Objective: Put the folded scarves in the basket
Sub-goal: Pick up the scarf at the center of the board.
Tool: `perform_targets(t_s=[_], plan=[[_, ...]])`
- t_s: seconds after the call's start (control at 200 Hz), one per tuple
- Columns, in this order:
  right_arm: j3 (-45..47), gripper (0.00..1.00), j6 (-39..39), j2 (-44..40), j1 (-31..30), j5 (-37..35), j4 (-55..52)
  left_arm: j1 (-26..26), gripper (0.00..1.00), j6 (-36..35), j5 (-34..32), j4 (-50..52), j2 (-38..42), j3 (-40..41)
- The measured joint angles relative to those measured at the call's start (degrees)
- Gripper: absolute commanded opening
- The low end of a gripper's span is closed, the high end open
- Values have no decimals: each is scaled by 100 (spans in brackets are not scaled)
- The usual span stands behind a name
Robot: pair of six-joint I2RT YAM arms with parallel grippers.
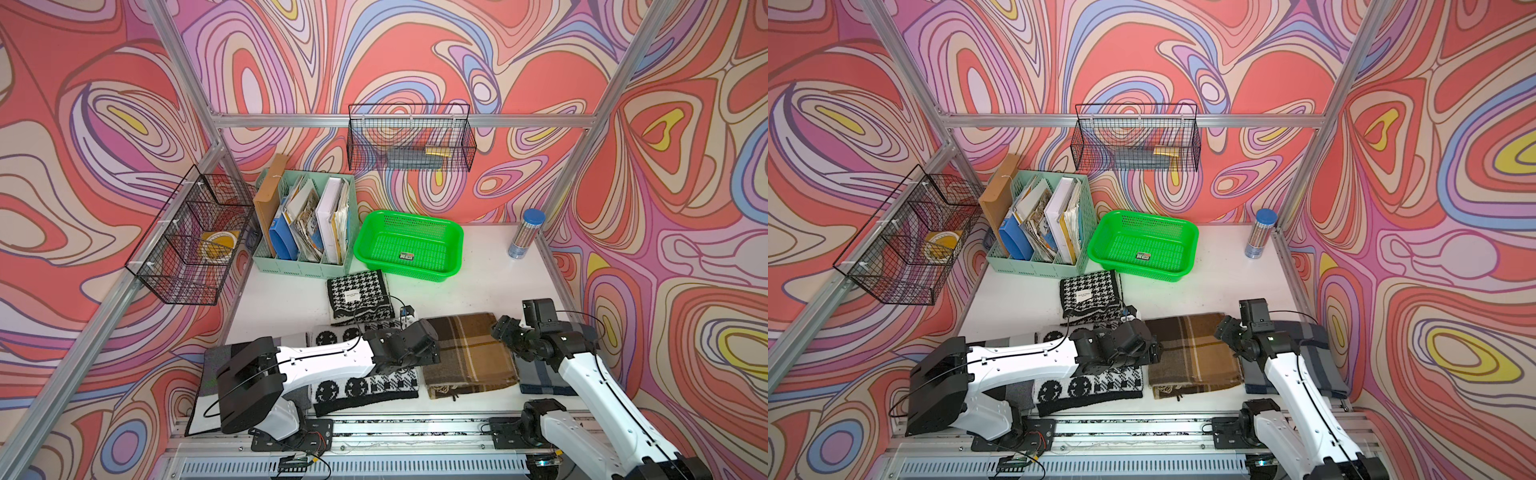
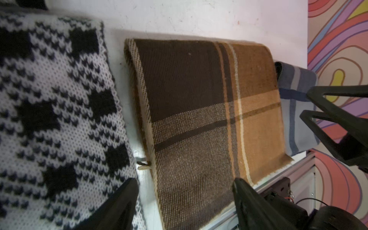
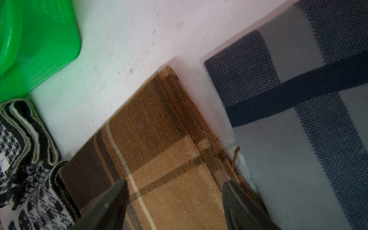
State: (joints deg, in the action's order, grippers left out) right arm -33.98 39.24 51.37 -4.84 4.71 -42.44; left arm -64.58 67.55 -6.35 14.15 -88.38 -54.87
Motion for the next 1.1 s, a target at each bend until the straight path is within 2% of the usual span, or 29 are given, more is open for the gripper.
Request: perform_targets(t_s=[0.36, 0.451, 0.706, 0.851, 1.101], plan=[[122, 75, 90, 131, 0, 39, 437, 87, 79, 203, -396, 66, -138, -76], [177, 75, 98, 262, 0, -26, 564, 131, 75, 236, -269, -48, -234, -76], [249, 74, 136, 933, 0, -83, 955, 157, 75, 256, 168, -308, -920, -162], [249, 74, 131, 1139, 0, -160, 1134, 168, 71, 256, 212, -295, -1152, -413], [232, 75, 127, 1655, 0, -284, 1305, 358, 71, 282, 234, -282, -1438, -511]])
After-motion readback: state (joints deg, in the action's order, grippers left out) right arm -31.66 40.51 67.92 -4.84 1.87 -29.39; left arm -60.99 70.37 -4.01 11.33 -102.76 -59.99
